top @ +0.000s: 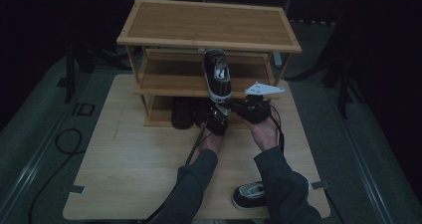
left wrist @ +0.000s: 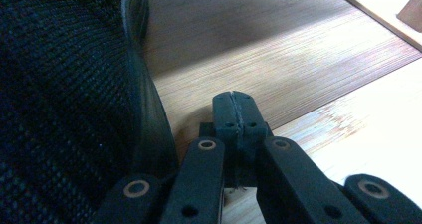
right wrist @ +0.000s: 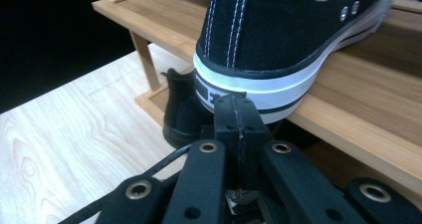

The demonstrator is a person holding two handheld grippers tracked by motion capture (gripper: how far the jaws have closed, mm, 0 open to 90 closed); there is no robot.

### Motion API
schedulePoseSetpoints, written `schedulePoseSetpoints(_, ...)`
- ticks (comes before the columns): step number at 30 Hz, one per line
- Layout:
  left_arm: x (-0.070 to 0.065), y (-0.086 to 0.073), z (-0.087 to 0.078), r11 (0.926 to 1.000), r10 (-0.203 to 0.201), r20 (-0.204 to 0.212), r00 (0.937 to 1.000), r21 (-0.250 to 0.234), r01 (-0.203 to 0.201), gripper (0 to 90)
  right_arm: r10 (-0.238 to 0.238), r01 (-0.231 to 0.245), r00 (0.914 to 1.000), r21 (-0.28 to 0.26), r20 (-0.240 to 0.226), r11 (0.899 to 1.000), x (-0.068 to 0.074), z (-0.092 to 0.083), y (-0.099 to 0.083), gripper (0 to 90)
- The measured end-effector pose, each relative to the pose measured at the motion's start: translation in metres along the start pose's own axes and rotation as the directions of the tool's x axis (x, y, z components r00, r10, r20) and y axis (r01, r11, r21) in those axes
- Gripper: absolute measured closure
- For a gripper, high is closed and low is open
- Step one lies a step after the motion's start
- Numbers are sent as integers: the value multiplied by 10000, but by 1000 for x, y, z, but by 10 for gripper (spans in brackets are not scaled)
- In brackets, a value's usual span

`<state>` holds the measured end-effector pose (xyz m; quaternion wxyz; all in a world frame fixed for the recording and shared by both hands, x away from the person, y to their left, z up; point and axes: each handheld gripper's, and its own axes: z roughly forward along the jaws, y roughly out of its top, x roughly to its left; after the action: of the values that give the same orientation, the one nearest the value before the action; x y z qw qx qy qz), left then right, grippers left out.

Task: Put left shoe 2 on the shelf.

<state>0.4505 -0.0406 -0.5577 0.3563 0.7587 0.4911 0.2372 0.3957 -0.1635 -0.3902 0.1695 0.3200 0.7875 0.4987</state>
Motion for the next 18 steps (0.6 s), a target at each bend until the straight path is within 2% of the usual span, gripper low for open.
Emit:
schedulePoseSetpoints(5,0,0,0,10000,13,-25,10000,-5,-13,900,138,-137,9996,-44,261,9999,-6,-2,0,900)
schedulePoseSetpoints(18,-1,0,0,10000,17,-58,10000,8,-17,900,199,-199,9998,90,-8,9998,-7,9,3,900)
